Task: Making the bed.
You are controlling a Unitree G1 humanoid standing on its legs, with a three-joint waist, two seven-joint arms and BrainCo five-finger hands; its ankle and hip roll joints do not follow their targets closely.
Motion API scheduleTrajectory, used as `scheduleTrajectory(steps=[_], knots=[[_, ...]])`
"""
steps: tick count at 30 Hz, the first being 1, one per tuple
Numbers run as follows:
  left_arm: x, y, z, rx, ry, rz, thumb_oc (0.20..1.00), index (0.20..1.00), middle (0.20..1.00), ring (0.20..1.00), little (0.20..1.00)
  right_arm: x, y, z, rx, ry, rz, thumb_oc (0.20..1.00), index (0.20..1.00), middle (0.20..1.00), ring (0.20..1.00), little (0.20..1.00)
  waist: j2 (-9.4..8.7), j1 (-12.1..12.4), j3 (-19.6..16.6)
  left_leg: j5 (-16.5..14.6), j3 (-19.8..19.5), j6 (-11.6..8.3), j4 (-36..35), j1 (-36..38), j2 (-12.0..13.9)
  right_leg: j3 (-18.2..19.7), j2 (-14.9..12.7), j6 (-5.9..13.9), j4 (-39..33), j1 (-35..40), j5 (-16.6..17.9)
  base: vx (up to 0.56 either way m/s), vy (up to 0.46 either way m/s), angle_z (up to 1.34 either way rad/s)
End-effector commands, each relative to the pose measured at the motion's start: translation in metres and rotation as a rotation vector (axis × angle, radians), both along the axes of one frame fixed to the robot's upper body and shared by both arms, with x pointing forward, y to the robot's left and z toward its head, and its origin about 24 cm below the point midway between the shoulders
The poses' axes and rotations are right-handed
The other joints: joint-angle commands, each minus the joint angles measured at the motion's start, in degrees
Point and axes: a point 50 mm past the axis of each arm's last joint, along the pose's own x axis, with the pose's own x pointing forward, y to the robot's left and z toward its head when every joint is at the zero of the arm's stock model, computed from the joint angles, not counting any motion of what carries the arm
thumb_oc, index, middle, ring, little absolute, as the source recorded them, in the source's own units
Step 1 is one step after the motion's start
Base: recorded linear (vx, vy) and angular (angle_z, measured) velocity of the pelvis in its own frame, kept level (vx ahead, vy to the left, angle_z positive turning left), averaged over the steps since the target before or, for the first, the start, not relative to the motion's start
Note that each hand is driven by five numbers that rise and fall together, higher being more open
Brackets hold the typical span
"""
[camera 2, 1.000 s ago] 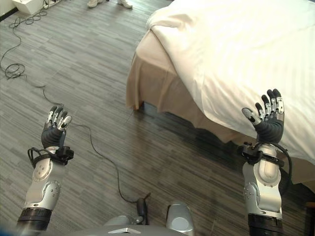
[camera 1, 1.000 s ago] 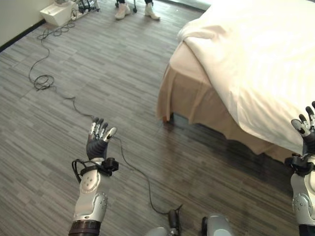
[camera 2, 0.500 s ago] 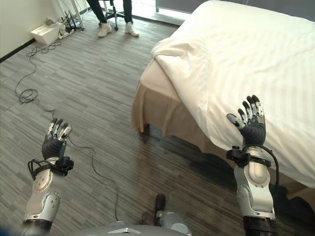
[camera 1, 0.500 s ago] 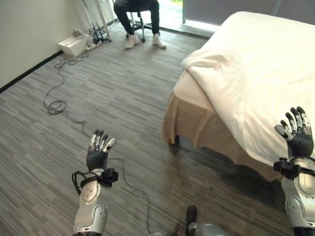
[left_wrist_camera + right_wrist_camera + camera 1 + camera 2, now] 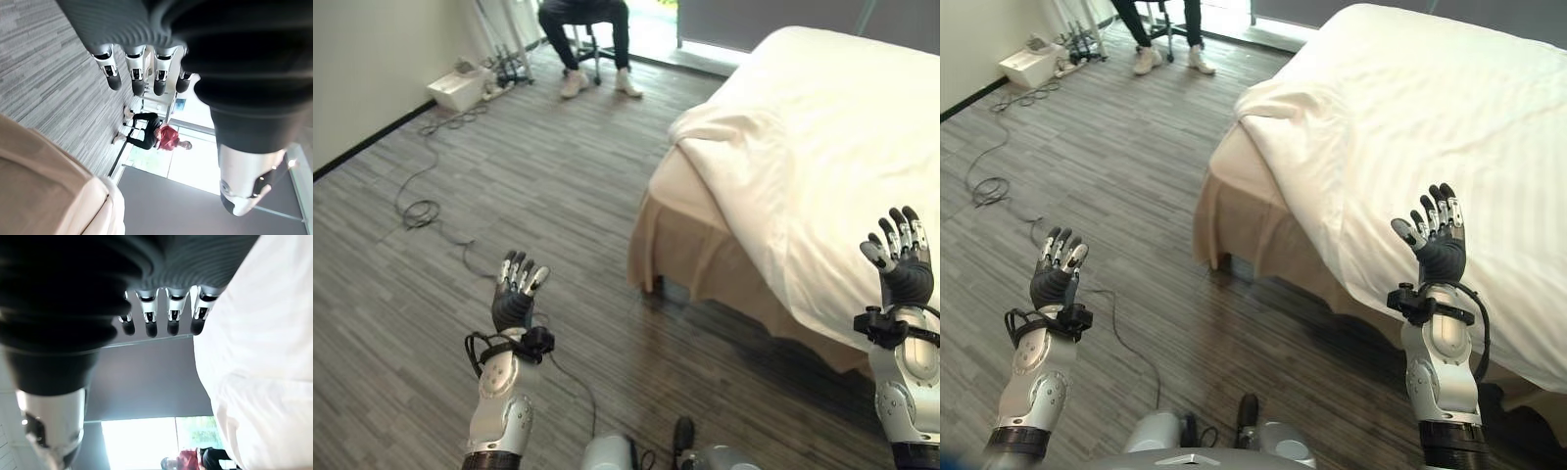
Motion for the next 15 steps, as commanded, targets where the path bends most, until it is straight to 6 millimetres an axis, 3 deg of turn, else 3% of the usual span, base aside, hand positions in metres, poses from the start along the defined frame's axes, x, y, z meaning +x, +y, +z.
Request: scheduleTrajectory(steps=[1, 4, 6, 8, 9, 10, 11, 12, 13, 14, 15], knots=[[0.006, 0.013, 0.023, 0.042, -0.120, 0.045, 1.000, 1.000, 1.000, 1.000, 1.000, -0.006, -0.019, 0.030, -0.054, -0.138, -0.063, 1.000, 1.000, 1.000, 1.000, 1.000, 2.45, -0.5, -2.2, 11.2, -2.5, -2.19, -5.4, 2.2, -0.4, -2.7, -3.2, 2.83, 3.6, 7.3, -9.9, 0.18, 0.182, -0.19], [0.006, 0.014, 0.026, 0.048, -0.130, 0.048, 1.000, 1.000, 1.000, 1.000, 1.000, -0.005, -0.018, 0.030, -0.056, -0.134, -0.057, 1.000, 1.000, 1.000, 1.000, 1.000, 2.73, -0.3, -2.5, 10.6, -4.1, -2.33, -4.2, 2.5, -0.2, -0.9, -3.9, 3.37, 3.3, 8.5, -10.0, 0.23, 0.232, -0.40], [0.007, 0.014, 0.029, 0.055, -0.144, 0.041, 1.000, 1.000, 1.000, 1.000, 1.000, -0.003, -0.016, 0.031, -0.064, -0.135, -0.035, 1.000, 1.000, 1.000, 1.000, 1.000, 3.15, 0.6, -2.8, 7.6, -8.6, -1.94, 0.4, 2.3, -1.0, 2.4, -5.4, 4.10, 2.6, 9.8, -9.3, 0.36, 0.491, -0.93], [0.009, 0.013, 0.030, 0.052, -0.152, 0.037, 1.000, 1.000, 1.000, 1.000, 1.000, -0.004, -0.017, 0.032, -0.063, -0.138, -0.040, 1.000, 1.000, 1.000, 1.000, 1.000, 3.63, -0.1, -3.0, 6.6, -8.9, -1.55, -0.6, 2.6, -1.6, 2.4, -6.5, 5.04, 1.8, 10.1, -8.7, 0.24, 0.433, -0.61], [0.010, 0.012, 0.030, 0.050, -0.152, 0.029, 1.000, 1.000, 1.000, 1.000, 1.000, -0.004, -0.017, 0.030, -0.057, -0.131, -0.042, 1.000, 1.000, 1.000, 1.000, 1.000, 4.35, -0.8, -3.6, 4.9, -8.1, -0.92, -3.5, 4.3, -1.9, 2.8, -7.3, 6.07, 1.6, 9.9, -8.3, 0.30, 0.608, -0.45], [0.012, 0.011, 0.031, 0.073, -0.146, 0.017, 1.000, 1.000, 1.000, 1.000, 1.000, -0.004, -0.017, 0.024, -0.035, -0.115, -0.056, 1.000, 1.000, 1.000, 1.000, 1.000, 4.52, -1.3, -4.3, 4.0, -6.2, 1.12, -5.1, 5.9, -3.1, 4.3, -9.3, 7.70, 2.6, 8.6, -5.3, 0.31, 0.614, -0.50], [0.012, 0.011, 0.031, 0.074, -0.146, 0.017, 1.000, 1.000, 1.000, 1.000, 1.000, -0.004, -0.017, 0.024, -0.034, -0.115, -0.057, 1.000, 1.000, 1.000, 1.000, 1.000, 4.41, -0.8, -4.5, 3.9, -5.7, 1.30, -4.9, 5.7, -3.2, 4.8, -9.5, 7.88, 2.6, 8.3, -5.2, 0.30, 0.684, -0.59], [0.015, 0.010, 0.035, 0.094, -0.155, -0.001, 1.000, 1.000, 1.000, 1.000, 1.000, -0.005, -0.013, 0.019, 0.009, -0.114, -0.052, 1.000, 1.000, 1.000, 1.000, 1.000, 4.50, -1.1, -4.5, 2.8, -4.3, 2.92, -4.9, 5.9, -4.4, 5.5, -10.9, 8.74, 4.6, 7.0, -2.4, 0.15, 0.391, -0.54], [0.014, 0.011, 0.036, 0.104, -0.154, -0.004, 1.000, 1.000, 1.000, 1.000, 1.000, -0.003, -0.009, 0.018, 0.022, -0.116, -0.035, 1.000, 1.000, 1.000, 1.000, 1.000, 4.64, -1.2, -4.4, 2.6, -4.0, 3.59, -5.2, 6.4, -4.7, 6.1, -10.9, 8.51, 5.9, 5.7, -1.8, 0.26, 0.726, -0.65], [0.013, 0.015, 0.039, 0.143, -0.150, -0.008, 1.000, 1.000, 1.000, 1.000, 1.000, -0.001, -0.001, 0.014, 0.035, -0.104, -0.001, 1.000, 1.000, 1.000, 1.000, 1.000, 4.73, -1.2, -4.3, 2.3, -2.2, 5.21, -6.5, 7.3, -5.6, 7.6, -11.6, 9.35, 8.8, 2.9, 2.4, 0.14, 0.454, -0.61], [0.013, 0.015, 0.039, 0.144, -0.150, -0.007, 1.000, 1.000, 1.000, 1.000, 1.000, -0.001, -0.001, 0.013, 0.036, -0.104, -0.001, 1.000, 1.000, 1.000, 1.000, 1.000, 4.70, -1.0, -4.4, 2.4, -2.0, 5.29, -6.7, 7.3, -5.6, 7.8, -11.6, 9.42, 8.8, 2.7, 2.5, 0.18, 0.553, -0.69]])
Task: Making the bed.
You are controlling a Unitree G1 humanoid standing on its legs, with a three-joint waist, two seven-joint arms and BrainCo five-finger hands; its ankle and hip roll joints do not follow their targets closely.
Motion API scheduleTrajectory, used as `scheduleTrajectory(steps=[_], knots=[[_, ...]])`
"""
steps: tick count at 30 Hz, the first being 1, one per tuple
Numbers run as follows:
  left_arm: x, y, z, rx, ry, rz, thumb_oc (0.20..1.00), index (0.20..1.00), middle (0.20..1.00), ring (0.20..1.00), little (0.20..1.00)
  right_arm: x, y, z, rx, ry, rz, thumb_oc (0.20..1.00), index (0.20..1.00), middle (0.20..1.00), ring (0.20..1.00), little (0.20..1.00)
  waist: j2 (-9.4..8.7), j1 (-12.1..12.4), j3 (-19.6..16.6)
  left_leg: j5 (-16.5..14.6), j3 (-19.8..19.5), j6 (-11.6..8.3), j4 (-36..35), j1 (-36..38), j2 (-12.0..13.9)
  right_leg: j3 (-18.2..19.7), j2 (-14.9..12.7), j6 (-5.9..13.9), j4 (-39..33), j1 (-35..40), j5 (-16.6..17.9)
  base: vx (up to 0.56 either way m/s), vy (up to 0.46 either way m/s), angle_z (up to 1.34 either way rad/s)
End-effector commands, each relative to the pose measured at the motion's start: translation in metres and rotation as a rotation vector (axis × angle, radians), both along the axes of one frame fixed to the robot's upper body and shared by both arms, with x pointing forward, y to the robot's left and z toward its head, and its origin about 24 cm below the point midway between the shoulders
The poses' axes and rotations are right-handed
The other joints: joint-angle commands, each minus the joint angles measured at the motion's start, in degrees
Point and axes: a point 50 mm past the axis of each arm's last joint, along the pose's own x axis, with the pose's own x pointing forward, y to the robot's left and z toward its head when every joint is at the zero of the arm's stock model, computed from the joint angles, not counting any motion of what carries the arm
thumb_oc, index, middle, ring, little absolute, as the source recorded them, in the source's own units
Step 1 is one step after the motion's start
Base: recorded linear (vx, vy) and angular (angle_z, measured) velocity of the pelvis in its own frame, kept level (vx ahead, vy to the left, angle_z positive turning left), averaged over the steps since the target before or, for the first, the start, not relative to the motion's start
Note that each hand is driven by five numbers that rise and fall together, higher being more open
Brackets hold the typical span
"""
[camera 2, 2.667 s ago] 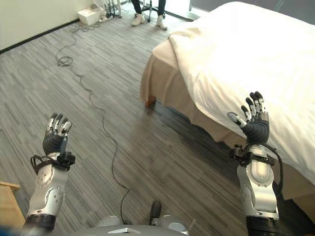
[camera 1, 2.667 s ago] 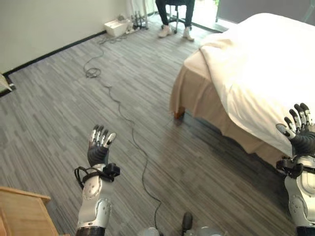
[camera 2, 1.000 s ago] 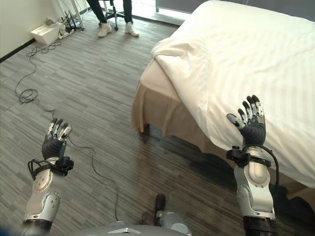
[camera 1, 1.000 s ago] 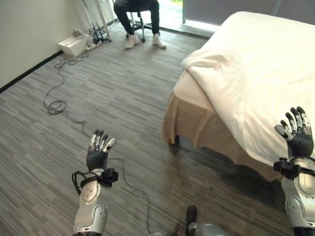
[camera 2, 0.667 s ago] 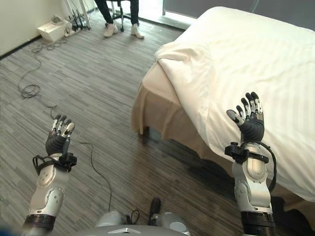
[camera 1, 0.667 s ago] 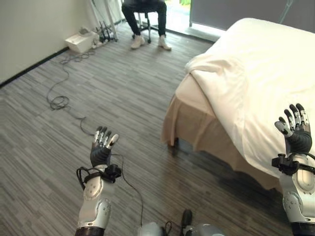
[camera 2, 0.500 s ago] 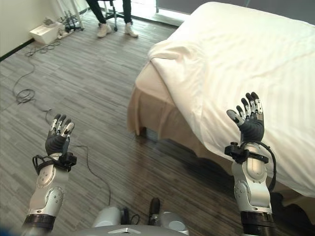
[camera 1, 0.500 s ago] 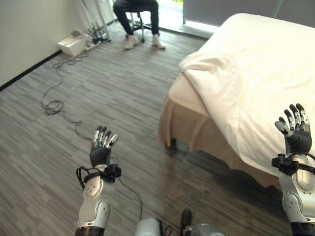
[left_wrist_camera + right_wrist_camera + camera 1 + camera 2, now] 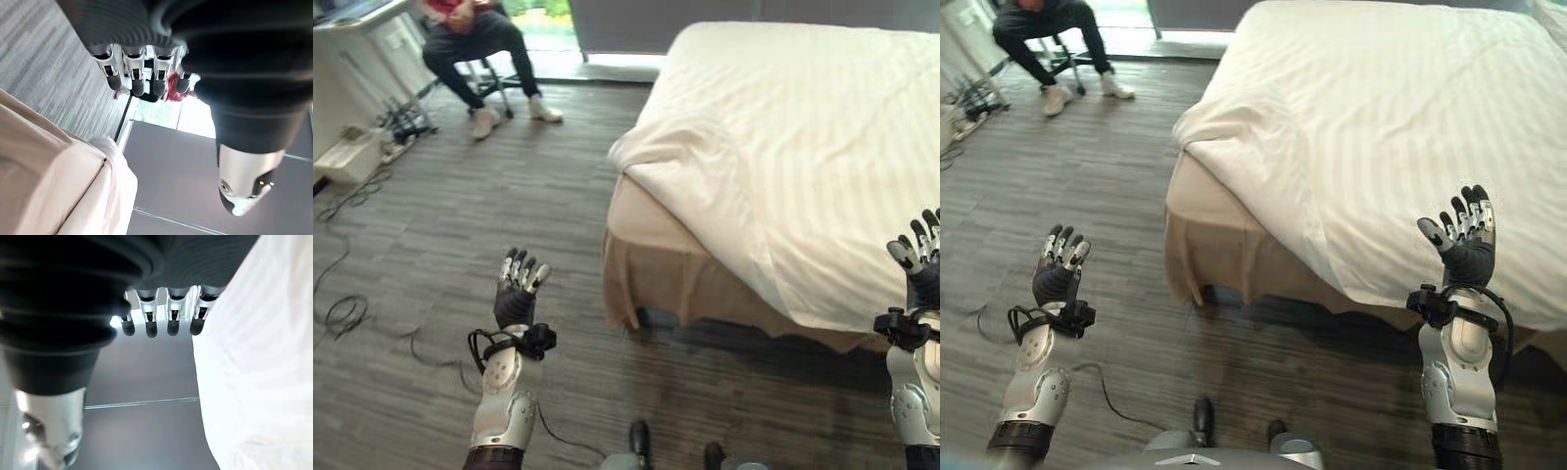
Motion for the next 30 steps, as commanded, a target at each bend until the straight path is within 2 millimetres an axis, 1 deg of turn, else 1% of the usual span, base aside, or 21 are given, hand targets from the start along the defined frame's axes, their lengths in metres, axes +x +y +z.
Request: scheduleTrajectory(steps=[1, 3, 6, 7, 8, 9, 10, 11, 12, 13, 14, 16, 17, 19, 22, 24, 25, 26, 28, 29, 30], knots=[[0.002, 0.020, 0.035, 0.147, -0.122, 0.012, 1.000, 1.000, 1.000, 1.000, 1.000, 0.008, 0.007, 0.015, -0.007, -0.091, 0.051, 1.000, 1.000, 1.000, 1.000, 1.000, -2.13, 1.1, -2.6, -7.0, 0.0, 3.83, 2.7, 1.0, -0.8, -2.1, -6.6, 3.10, 2.3, 0.6, 9.6, 0.11, 0.335, -0.50], [0.002, 0.022, 0.035, 0.163, -0.112, 0.015, 1.000, 1.000, 1.000, 1.000, 1.000, 0.010, 0.012, 0.015, 0.013, -0.097, 0.073, 1.000, 1.000, 1.000, 1.000, 1.000, -1.95, 1.3, -2.3, -7.0, 1.6, 4.71, 0.8, 2.6, -1.2, -2.4, -7.0, 3.49, 4.6, -1.0, 12.0, 0.14, 0.423, -0.31], [0.001, 0.024, 0.035, 0.171, -0.103, 0.015, 1.000, 1.000, 1.000, 1.000, 1.000, 0.009, 0.014, 0.009, 0.022, -0.080, 0.078, 1.000, 1.000, 1.000, 1.000, 1.000, -1.71, 1.7, -1.8, -7.9, 3.6, 5.63, -0.2, 4.1, -1.5, -6.8, -8.7, 4.16, 6.9, -2.2, 14.7, 0.09, 0.317, -0.38], [0.001, 0.023, 0.036, 0.170, -0.108, 0.009, 1.000, 1.000, 1.000, 1.000, 1.000, 0.008, 0.013, 0.008, 0.024, -0.073, 0.072, 1.000, 1.000, 1.000, 1.000, 1.000, -1.66, 1.4, -1.8, -8.3, 3.9, 5.78, -0.2, 4.5, -1.5, -6.8, -8.4, 4.26, 7.9, -2.4, 14.8, 0.08, 0.217, -0.34], [0.002, 0.021, 0.036, 0.167, -0.111, 0.003, 1.000, 1.000, 1.000, 1.000, 1.000, 0.008, 0.012, 0.007, 0.023, -0.065, 0.071, 1.000, 1.000, 1.000, 1.000, 1.000, -1.69, 0.7, -1.7, -8.3, 3.7, 5.81, -0.2, 4.6, -1.4, -5.3, -7.1, 4.19, 9.2, -3.0, 14.4, 0.05, 0.117, -0.21], [0.002, 0.021, 0.036, 0.167, -0.111, 0.003, 1.000, 1.000, 1.000, 1.000, 1.000, 0.008, 0.012, 0.007, 0.022, -0.065, 0.071, 1.000, 1.000, 1.000, 1.000, 1.000, -1.70, 0.8, -1.7, -8.4, 3.9, 5.78, -0.2, 4.6, -1.4, -5.0, -7.1, 4.18, 9.7, -3.3, 14.2, 0.04, 0.081, -0.14], [0.002, 0.020, 0.035, 0.163, -0.110, -0.001, 1.000, 1.000, 1.000, 1.000, 1.000, 0.006, 0.012, 0.005, 0.022, -0.057, 0.068, 1.000, 1.000, 1.000, 1.000, 1.000, -1.78, 0.5, -1.7, -8.5, 4.3, 5.72, -0.2, 4.9, -1.2, -3.7, -5.8, 4.21, 10.7, -4.2, 12.9, 0.06, 0.113, -0.08], [0.002, 0.019, 0.034, 0.159, -0.108, -0.001, 1.000, 1.000, 1.000, 1.000, 1.000, 0.004, 0.010, 0.005, 0.014, -0.056, 0.055, 1.000, 1.000, 1.000, 1.000, 1.000, -1.94, 0.3, -2.0, -8.8, 5.5, 5.66, -0.2, 5.2, -1.1, -4.6, -4.8, 4.37, 10.2, -4.7, 11.5, 0.07, 0.113, -0.18], [0.000, 0.018, 0.031, 0.154, -0.095, -0.003, 1.000, 1.000, 1.000, 1.000, 1.000, 0.002, 0.009, 0.004, 0.001, -0.051, 0.055, 1.000, 1.000, 1.000, 1.000, 1.000, -2.23, 0.4, -2.0, -8.9, 7.3, 5.15, -0.2, 5.5, -0.6, -6.4, -1.5, 3.66, 8.3, -5.7, 6.1, 0.06, 0.060, -0.32], [-0.001, 0.018, 0.030, 0.154, -0.095, -0.003, 1.000, 1.000, 1.000, 1.000, 1.000, 0.002, 0.009, 0.004, 0.001, -0.050, 0.056, 1.000, 1.000, 1.000, 1.000, 1.000, -2.22, 0.5, -2.1, -9.0, 7.3, 5.03, -0.2, 5.6, -0.5, -6.4, -1.4, 3.53, 8.5, -5.8, 5.9, 0.02, -0.039, -0.64], [-0.002, 0.018, 0.029, 0.150, -0.091, -0.001, 1.000, 1.000, 1.000, 1.000, 1.000, 0.001, 0.008, 0.003, -0.003, -0.046, 0.057, 1.000, 1.000, 1.000, 1.000, 1.000, -2.40, 0.5, -2.1, -8.9, 7.7, 4.68, -0.2, 5.7, -0.3, -6.7, 0.2, 3.02, 8.2, -6.4, 3.1, 0.01, -0.065, -0.62], [-0.004, 0.022, 0.028, 0.147, -0.087, 0.022, 1.000, 1.000, 1.000, 1.000, 1.000, 0.001, 0.008, 0.004, -0.011, -0.045, 0.061, 1.000, 1.000, 1.000, 1.000, 1.000, -2.97, 1.2, -2.2, -8.8, 8.5, 3.82, -0.2, 5.8, -0.5, -9.5, 2.7, 2.00, 6.4, -6.6, -0.3, 0.03, -0.146, -0.44], [-0.008, 0.027, 0.027, 0.153, -0.078, 0.053, 1.000, 1.000, 1.000, 1.000, 1.000, 0.003, 0.009, 0.006, -0.023, -0.050, 0.077, 1.000, 1.000, 1.000, 1.000, 1.000, -3.83, 1.9, -2.7, -8.6, 8.9, 3.15, -0.2, 5.9, -0.9, -11.5, 3.5, 1.07, 3.1, -4.5, -1.6, 0.05, -0.160, -0.35], [-0.009, 0.030, 0.027, 0.149, -0.082, 0.063, 1.000, 1.000, 1.000, 1.000, 1.000, 0.004, 0.011, 0.007, -0.024, -0.053, 0.090, 1.000, 1.000, 1.000, 1.000, 1.000, -4.10, 2.3, -2.9, -8.4, 9.2, 2.80, 0.1, 6.0, -1.0, -12.6, 3.3, 1.19, 0.9, -3.0, -1.7, 0.03, -0.124, -0.29], [-0.017, 0.036, 0.019, 0.101, -0.067, 0.113, 1.000, 1.000, 1.000, 1.000, 1.000, 0.009, 0.012, 0.011, -0.011, -0.071, 0.104, 1.000, 1.000, 1.000, 1.000, 1.000, -4.61, 3.4, -3.5, -8.4, 10.1, 1.60, 2.3, 5.6, -0.6, -10.7, 4.6, 0.53, -6.3, 1.2, -0.1, 0.03, -0.241, -0.12], [-0.017, 0.037, 0.017, 0.078, -0.064, 0.129, 1.000, 1.000, 1.000, 1.000, 1.000, 0.009, 0.010, 0.012, 0.000, -0.080, 0.090, 1.000, 1.000, 1.000, 1.000, 1.000, -4.64, 3.3, -3.5, -8.0, 10.4, 0.87, 3.4, 5.2, -0.2, -10.5, 4.8, 0.18, -7.1, 1.7, 0.1, 0.02, -0.206, -0.04], [-0.016, 0.037, 0.016, 0.082, -0.059, 0.125, 1.000, 1.000, 1.000, 1.000, 1.000, 0.008, 0.007, 0.013, 0.004, -0.086, 0.081, 1.000, 1.000, 1.000, 1.000, 1.000, -4.88, 3.1, -3.3, -7.8, 10.7, -0.12, 6.1, 3.9, 0.1, -11.3, 4.7, -0.28, -8.3, 2.5, 0.1, 0.00, -0.142, 0.25], [-0.016, 0.037, 0.016, 0.082, -0.060, 0.125, 1.000, 1.000, 1.000, 1.000, 1.000, 0.008, 0.007, 0.013, 0.004, -0.086, 0.081, 1.000, 1.000, 1.000, 1.000, 1.000, -4.91, 3.0, -3.3, -8.0, 10.6, -0.18, 6.6, 3.7, 0.2, -11.4, 4.7, -0.33, -8.5, 2.6, 0.2, -0.01, -0.203, 0.34], [-0.015, 0.036, 0.016, 0.074, -0.063, 0.124, 1.000, 1.000, 1.000, 1.000, 1.000, 0.008, 0.006, 0.013, 0.005, -0.083, 0.078, 1.000, 1.000, 1.000, 1.000, 1.000, -5.16, 2.7, -2.0, -7.7, 10.0, -1.66, 14.7, 0.0, 1.0, -11.9, 4.2, -1.25, -8.5, 3.3, -0.1, -0.04, -0.194, 0.30], [-0.014, 0.035, 0.017, 0.054, -0.076, 0.130, 1.000, 1.000, 1.000, 1.000, 1.000, 0.009, 0.006, 0.014, -0.012, -0.076, 0.086, 1.000, 1.000, 1.000, 1.000, 1.000, -5.12, 3.1, -0.6, -6.4, 6.4, -2.86, 20.9, -3.3, 1.2, -11.3, 4.1, -2.14, -8.3, 3.4, -0.4, -0.05, -0.208, 0.34], [-0.013, 0.034, 0.016, 0.046, -0.078, 0.131, 1.000, 1.000, 1.000, 1.000, 1.000, 0.009, 0.006, 0.015, -0.017, -0.076, 0.086, 1.000, 1.000, 1.000, 1.000, 1.000, -5.23, 2.9, -0.4, -5.8, 5.9, -3.22, 22.0, -4.3, 2.3, -11.5, 3.9, -2.43, -8.3, 3.5, -0.6, -0.03, -0.133, 0.31]])
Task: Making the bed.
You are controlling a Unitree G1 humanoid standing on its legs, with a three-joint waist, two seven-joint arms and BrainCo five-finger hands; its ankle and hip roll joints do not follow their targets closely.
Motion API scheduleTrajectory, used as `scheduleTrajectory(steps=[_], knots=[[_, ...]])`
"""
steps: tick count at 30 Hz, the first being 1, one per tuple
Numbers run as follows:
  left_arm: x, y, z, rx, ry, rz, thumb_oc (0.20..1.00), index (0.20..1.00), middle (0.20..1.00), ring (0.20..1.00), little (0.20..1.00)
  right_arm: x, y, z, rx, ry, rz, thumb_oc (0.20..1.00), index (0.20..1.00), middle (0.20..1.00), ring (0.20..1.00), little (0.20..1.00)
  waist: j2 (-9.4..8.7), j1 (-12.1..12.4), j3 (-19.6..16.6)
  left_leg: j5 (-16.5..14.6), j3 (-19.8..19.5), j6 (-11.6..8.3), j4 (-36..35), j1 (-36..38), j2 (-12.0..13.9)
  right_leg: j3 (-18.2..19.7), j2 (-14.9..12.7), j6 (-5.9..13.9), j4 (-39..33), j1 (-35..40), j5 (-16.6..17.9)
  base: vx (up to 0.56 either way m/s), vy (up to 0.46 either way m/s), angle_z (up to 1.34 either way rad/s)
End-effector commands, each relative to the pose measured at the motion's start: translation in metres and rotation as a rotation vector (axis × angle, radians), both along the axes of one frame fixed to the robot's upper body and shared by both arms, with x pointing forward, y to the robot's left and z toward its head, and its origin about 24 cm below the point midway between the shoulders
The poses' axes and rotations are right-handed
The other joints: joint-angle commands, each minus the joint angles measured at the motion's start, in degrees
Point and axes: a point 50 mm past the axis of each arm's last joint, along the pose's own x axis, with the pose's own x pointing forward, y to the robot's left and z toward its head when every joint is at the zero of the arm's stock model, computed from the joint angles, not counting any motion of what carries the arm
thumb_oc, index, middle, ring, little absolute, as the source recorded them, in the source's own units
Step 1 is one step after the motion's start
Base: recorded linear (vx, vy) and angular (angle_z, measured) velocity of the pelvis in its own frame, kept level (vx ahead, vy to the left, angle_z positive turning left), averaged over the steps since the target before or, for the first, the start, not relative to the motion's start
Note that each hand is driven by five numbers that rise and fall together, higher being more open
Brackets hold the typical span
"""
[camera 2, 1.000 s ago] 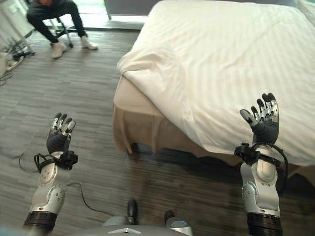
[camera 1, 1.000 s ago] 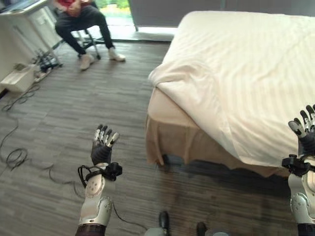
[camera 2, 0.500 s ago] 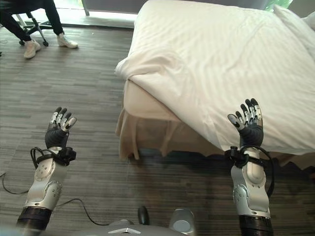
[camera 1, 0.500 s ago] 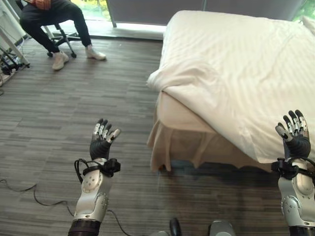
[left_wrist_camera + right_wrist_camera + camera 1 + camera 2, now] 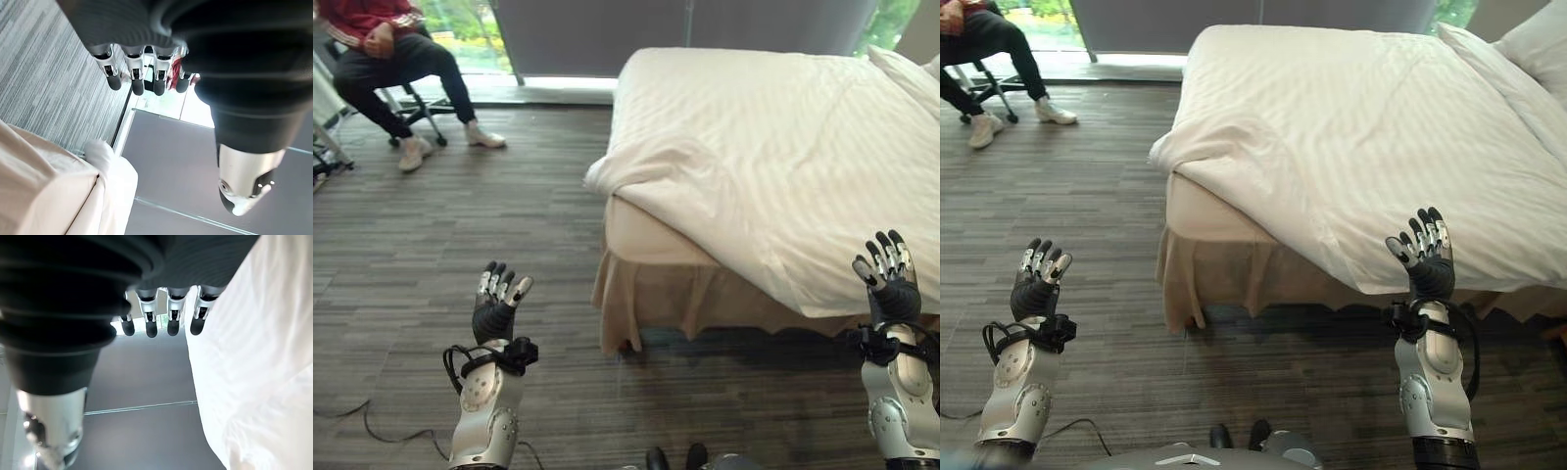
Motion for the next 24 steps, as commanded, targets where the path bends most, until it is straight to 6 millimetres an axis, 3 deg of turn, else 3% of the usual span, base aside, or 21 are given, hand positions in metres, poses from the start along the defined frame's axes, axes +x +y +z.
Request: scheduleTrajectory(steps=[1, 5, 6, 8, 9, 11, 14, 17, 18, 19, 20, 21, 22, 23, 24], knots=[[0.014, 0.007, 0.026, 0.012, -0.146, 0.038, 1.000, 1.000, 1.000, 1.000, 1.000, 0.011, -0.008, 0.037, -0.040, -0.170, -0.004, 1.000, 1.000, 1.000, 1.000, 1.000, -1.37, -0.8, 2.8, 0.9, -3.7, -2.96, 5.7, 0.7, 5.8, 0.7, 0.4, 4.15, -15.0, 11.5, 3.1, 0.00, -0.074, -0.08], [0.014, 0.007, 0.029, 0.013, -0.157, 0.043, 1.000, 1.000, 1.000, 1.000, 1.000, 0.009, -0.011, 0.037, -0.017, -0.177, -0.020, 1.000, 1.000, 1.000, 1.000, 1.000, -2.23, -0.8, 2.7, 3.9, -5.6, -2.01, 1.0, 2.9, 9.7, 1.4, -1.2, 3.81, -14.6, 12.1, 2.5, 0.08, -0.013, -0.15], [0.013, 0.008, 0.031, 0.011, -0.172, 0.050, 1.000, 1.000, 1.000, 1.000, 1.000, 0.006, -0.014, 0.035, -0.021, -0.169, -0.030, 1.000, 1.000, 1.000, 1.000, 1.000, -1.62, -1.0, 2.3, 6.4, -7.8, -2.89, -3.9, 4.9, 10.7, 2.1, -1.5, 4.03, -14.5, 12.1, 2.1, 0.12, 0.069, -0.32], [0.013, 0.008, 0.031, 0.012, -0.172, 0.054, 1.000, 1.000, 1.000, 1.000, 1.000, 0.005, -0.015, 0.036, -0.026, -0.169, -0.035, 1.000, 1.000, 1.000, 1.000, 1.000, -1.34, -1.0, 2.2, 8.0, -9.2, -3.51, -6.2, 5.8, 10.9, 2.4, -1.6, 4.02, -14.4, 12.3, 1.9, 0.11, 0.134, -0.36], [0.013, 0.011, 0.034, 0.015, -0.185, 0.070, 1.000, 1.000, 1.000, 1.000, 1.000, 0.003, -0.022, 0.038, -0.043, -0.170, -0.058, 1.000, 1.000, 1.000, 1.000, 1.000, -0.70, -1.2, 2.3, 10.4, -12.7, -4.35, -7.5, 5.7, 11.7, 3.3, -2.6, 3.94, -13.8, 12.3, 1.6, 0.09, 0.173, -0.24], [0.015, 0.012, 0.038, 0.027, -0.200, 0.070, 1.000, 1.000, 1.000, 1.000, 1.000, 0.003, -0.026, 0.043, -0.058, -0.186, -0.072, 1.000, 1.000, 1.000, 1.000, 1.000, 0.01, -1.7, 2.5, 11.3, -14.5, -4.67, -7.7, 5.7, 12.5, 4.2, -3.7, 4.27, -13.1, 12.4, 1.1, 0.10, 0.276, -0.30], [0.015, 0.014, 0.039, 0.035, -0.205, 0.070, 1.000, 1.000, 1.000, 1.000, 1.000, 0.003, -0.029, 0.048, -0.071, -0.201, -0.083, 1.000, 1.000, 1.000, 1.000, 1.000, 0.80, -1.9, 2.6, 11.0, -14.9, -5.01, -7.8, 5.9, 13.0, 5.0, -4.5, 4.73, -12.7, 12.4, 1.2, 0.10, 0.323, -0.33], [0.018, 0.013, 0.043, 0.052, -0.214, 0.049, 1.000, 1.000, 1.000, 1.000, 1.000, 0.001, -0.033, 0.050, -0.086, -0.210, -0.106, 1.000, 1.000, 1.000, 1.000, 1.000, 2.21, -2.4, 2.3, 6.4, -15.5, -4.20, -7.4, 5.8, 11.6, 6.7, -6.7, 6.38, -13.9, 12.7, 2.9, 0.15, 0.648, -0.24], [0.021, 0.012, 0.045, 0.062, -0.214, 0.031, 1.000, 1.000, 1.000, 1.000, 1.000, -0.002, -0.035, 0.046, -0.090, -0.189, -0.129, 1.000, 1.000, 1.000, 1.000, 1.000, 2.97, -3.3, 1.4, 1.3, -13.2, -2.46, -12.4, 7.7, 10.0, 6.9, -8.7, 8.11, -14.2, 12.1, 4.7, 0.18, 0.716, -0.31], [0.021, 0.012, 0.045, 0.063, -0.214, 0.031, 1.000, 1.000, 1.000, 1.000, 1.000, -0.002, -0.035, 0.046, -0.090, -0.189, -0.129, 1.000, 1.000, 1.000, 1.000, 1.000, 2.94, -3.2, 1.4, 1.4, -13.1, -2.44, -12.6, 7.8, 10.0, 7.0, -8.7, 8.13, -14.2, 12.1, 4.7, 0.20, 0.814, -0.25], [0.023, 0.011, 0.045, 0.080, -0.203, 0.019, 1.000, 1.000, 1.000, 1.000, 1.000, -0.003, -0.033, 0.041, -0.085, -0.167, -0.125, 1.000, 1.000, 1.000, 1.000, 1.000, 3.16, -3.6, 0.8, 0.3, -12.5, -1.06, -14.7, 8.6, 8.4, 7.4, -10.2, 9.42, -14.6, 11.4, 8.2, 0.12, 0.709, 0.08], [0.023, 0.016, 0.046, 0.107, -0.193, 0.030, 1.000, 1.000, 1.000, 1.000, 1.000, -0.001, -0.026, 0.034, -0.045, -0.159, -0.107, 1.000, 1.000, 1.000, 1.000, 1.000, 2.88, -3.9, 0.6, -0.3, -11.0, 0.90, -16.1, 9.1, 6.7, 8.8, -11.1, 10.17, -14.8, 9.3, 14.8, 0.13, 0.713, 0.10], [0.023, 0.016, 0.046, 0.108, -0.192, 0.031, 1.000, 1.000, 1.000, 1.000, 1.000, -0.001, -0.026, 0.034, -0.044, -0.159, -0.107, 1.000, 1.000, 1.000, 1.000, 1.000, 2.82, -3.6, 0.4, -0.5, -10.7, 0.92, -16.1, 9.2, 6.7, 9.2, -11.1, 10.33, -15.1, 9.2, 15.0, 0.07, 0.608, -0.20], [0.020, 0.022, 0.049, 0.146, -0.187, 0.043, 1.000, 1.000, 1.000, 1.000, 1.000, 0.001, -0.022, 0.030, -0.016, -0.156, -0.094, 1.000, 1.000, 1.000, 1.000, 1.000, 2.64, -2.8, 0.2, -0.8, -8.7, 1.95, -16.7, 9.1, 6.0, 9.7, -11.8, 11.36, -17.1, 7.8, 20.3, 0.02, 0.499, -0.68], [0.016, 0.031, 0.053, 0.191, -0.176, 0.064, 1.000, 1.000, 1.000, 1.000, 1.000, 0.006, -0.015, 0.030, 0.001, -0.165, -0.064, 1.000, 1.000, 1.000, 1.000, 1.000, 2.97, -1.7, 0.5, -0.8, -7.1, 2.82, -16.7, 8.9, 5.6, 6.7, -12.4, 12.25, -16.5, 5.9, 23.2, -0.02, 0.644, -0.85]])
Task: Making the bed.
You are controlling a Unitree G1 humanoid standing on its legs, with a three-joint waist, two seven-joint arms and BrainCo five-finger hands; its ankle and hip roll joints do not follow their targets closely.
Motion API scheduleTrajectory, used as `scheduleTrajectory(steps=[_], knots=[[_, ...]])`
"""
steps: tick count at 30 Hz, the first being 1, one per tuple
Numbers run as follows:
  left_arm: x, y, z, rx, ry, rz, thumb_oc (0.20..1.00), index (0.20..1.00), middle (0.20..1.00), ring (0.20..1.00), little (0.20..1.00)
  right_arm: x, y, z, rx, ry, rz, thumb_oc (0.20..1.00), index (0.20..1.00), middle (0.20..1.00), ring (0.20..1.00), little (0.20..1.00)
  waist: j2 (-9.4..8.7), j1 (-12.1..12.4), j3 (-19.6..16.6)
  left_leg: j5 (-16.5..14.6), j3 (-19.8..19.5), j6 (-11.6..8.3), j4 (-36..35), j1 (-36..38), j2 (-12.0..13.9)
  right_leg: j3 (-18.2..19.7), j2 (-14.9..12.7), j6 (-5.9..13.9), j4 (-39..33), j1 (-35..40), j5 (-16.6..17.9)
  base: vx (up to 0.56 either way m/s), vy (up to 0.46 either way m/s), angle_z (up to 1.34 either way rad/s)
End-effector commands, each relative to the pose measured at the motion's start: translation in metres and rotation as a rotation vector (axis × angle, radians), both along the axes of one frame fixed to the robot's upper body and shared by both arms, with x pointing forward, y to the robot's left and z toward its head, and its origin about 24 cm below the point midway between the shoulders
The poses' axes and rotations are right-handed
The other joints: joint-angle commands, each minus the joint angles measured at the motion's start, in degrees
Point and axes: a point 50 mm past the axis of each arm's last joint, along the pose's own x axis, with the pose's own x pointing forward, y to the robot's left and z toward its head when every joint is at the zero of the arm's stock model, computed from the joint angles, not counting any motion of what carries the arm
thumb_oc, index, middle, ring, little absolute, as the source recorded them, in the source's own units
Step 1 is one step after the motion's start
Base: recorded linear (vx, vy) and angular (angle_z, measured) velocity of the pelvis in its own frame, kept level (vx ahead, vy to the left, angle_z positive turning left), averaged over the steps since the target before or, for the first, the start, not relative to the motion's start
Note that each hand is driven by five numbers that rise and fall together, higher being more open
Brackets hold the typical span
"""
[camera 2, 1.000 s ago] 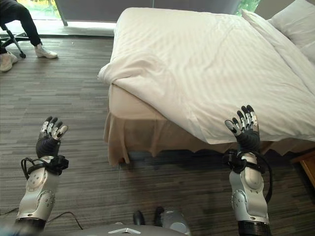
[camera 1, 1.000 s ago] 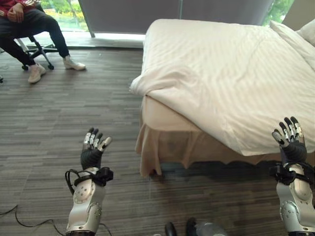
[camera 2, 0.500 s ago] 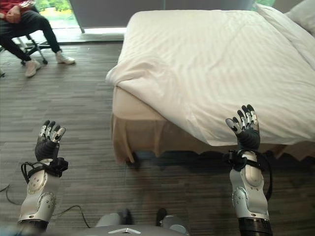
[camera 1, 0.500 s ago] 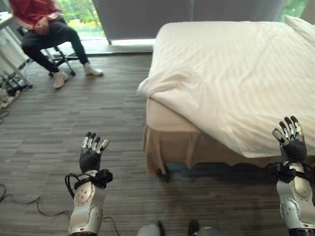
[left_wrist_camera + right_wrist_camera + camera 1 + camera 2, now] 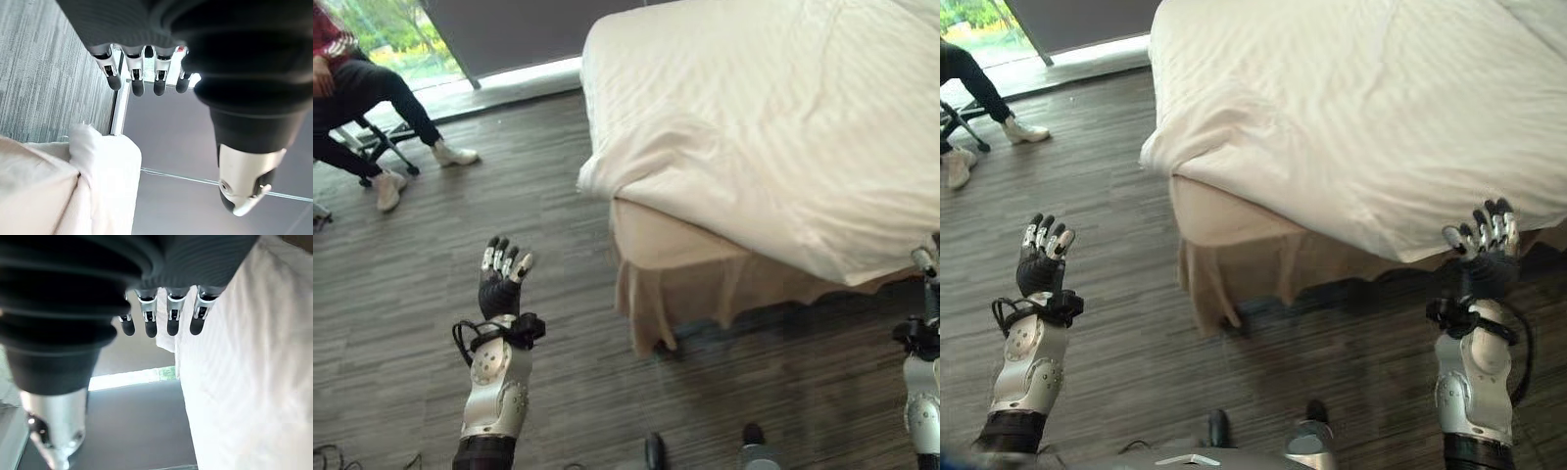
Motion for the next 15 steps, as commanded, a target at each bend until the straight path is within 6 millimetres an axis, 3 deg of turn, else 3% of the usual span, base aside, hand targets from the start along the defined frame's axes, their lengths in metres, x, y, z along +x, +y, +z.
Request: scheduleTrajectory(steps=[1, 3, 5, 7, 8, 10, 11, 12, 15], knots=[[-0.009, 0.038, 0.046, 0.211, -0.121, 0.071, 1.000, 1.000, 1.000, 1.000, 1.000, 0.019, 0.013, 0.018, -0.017, -0.105, 0.072, 1.000, 1.000, 1.000, 1.000, 1.000, -2.60, 2.0, -2.9, -3.2, 3.1, 3.68, 0.3, -0.3, 1.3, -3.6, 0.0, 0.86, -8.7, 3.4, 10.3, -0.04, 0.511, -1.00], [-0.009, 0.039, 0.046, 0.239, -0.104, 0.066, 1.000, 1.000, 1.000, 1.000, 1.000, 0.020, 0.019, 0.013, 0.000, -0.097, 0.111, 1.000, 1.000, 1.000, 1.000, 1.000, -1.72, 0.5, -2.6, -3.3, 4.1, 3.74, 0.3, -0.4, 1.8, -0.9, 2.6, 0.67, -1.9, 2.2, 6.6, -0.01, 0.438, -1.12], [-0.007, 0.036, 0.048, 0.260, -0.105, 0.042, 1.000, 1.000, 1.000, 1.000, 1.000, 0.017, 0.016, 0.011, -0.016, -0.080, 0.111, 1.000, 1.000, 1.000, 1.000, 1.000, -2.12, 0.2, -2.1, -4.1, 4.7, 4.23, 0.3, 0.4, 1.3, -1.8, 4.9, -0.19, 6.1, 0.7, 1.7, -0.01, 0.367, -0.41], [-0.007, 0.034, 0.046, 0.249, -0.099, 0.036, 1.000, 1.000, 1.000, 1.000, 1.000, 0.017, 0.013, 0.007, -0.012, -0.061, 0.097, 1.000, 1.000, 1.000, 1.000, 1.000, -2.56, 0.3, -2.4, -4.7, 5.6, 4.12, 0.3, 0.9, 0.8, -3.7, 7.0, -1.11, 8.5, 0.3, -3.0, -0.02, 0.147, -0.14], [-0.008, 0.034, 0.046, 0.249, -0.099, 0.036, 1.000, 1.000, 1.000, 1.000, 1.000, 0.017, 0.013, 0.007, -0.012, -0.061, 0.097, 1.000, 1.000, 1.000, 1.000, 1.000, -2.58, 0.3, -2.4, -4.7, 5.6, 4.12, 0.3, 0.9, 0.7, -3.7, 7.0, -1.12, 8.7, 0.3, -3.1, -0.02, 0.083, -0.34], [-0.009, 0.034, 0.042, 0.230, -0.093, 0.049, 1.000, 1.000, 1.000, 1.000, 1.000, 0.018, 0.010, 0.004, -0.015, -0.038, 0.093, 1.000, 1.000, 1.000, 1.000, 1.000, -3.63, 0.6, -3.1, -4.7, 6.9, 3.63, 0.3, 1.2, -0.1, -4.9, 10.7, -2.17, 6.9, 0.6, -8.1, -0.04, 0.062, -0.29], [-0.010, 0.034, 0.042, 0.230, -0.091, 0.050, 1.000, 1.000, 1.000, 1.000, 1.000, 0.018, 0.010, 0.003, -0.015, -0.037, 0.095, 1.000, 1.000, 1.000, 1.000, 1.000, -3.63, 0.7, -3.0, -4.9, 7.0, 3.46, 0.3, 1.5, 0.0, -4.8, 10.8, -2.33, 6.6, 0.9, -8.3, -0.04, 0.003, -0.19], [-0.012, 0.035, 0.039, 0.220, -0.086, 0.066, 1.000, 1.000, 1.000, 1.000, 1.000, 0.018, 0.010, 0.003, -0.023, -0.029, 0.101, 1.000, 1.000, 1.000, 1.000, 1.000, -4.33, 1.2, -3.4, -4.7, 7.2, 3.09, 0.3, 1.6, -0.5, -5.1, 12.9, -2.95, 4.3, 1.4, -9.9, -0.02, -0.038, -0.20], [-0.014, 0.038, 0.036, 0.210, -0.078, 0.090, 1.000, 1.000, 1.000, 1.000, 1.000, 0.022, 0.015, 0.004, -0.023, -0.036, 0.123, 1.000, 1.000, 1.000, 1.000, 1.000, -4.91, 2.8, -3.7, -4.5, 7.9, 2.75, 0.3, 1.8, -0.8, -8.6, 12.1, -3.57, -0.5, 4.0, -9.9, -0.02, -0.045, -0.25]])
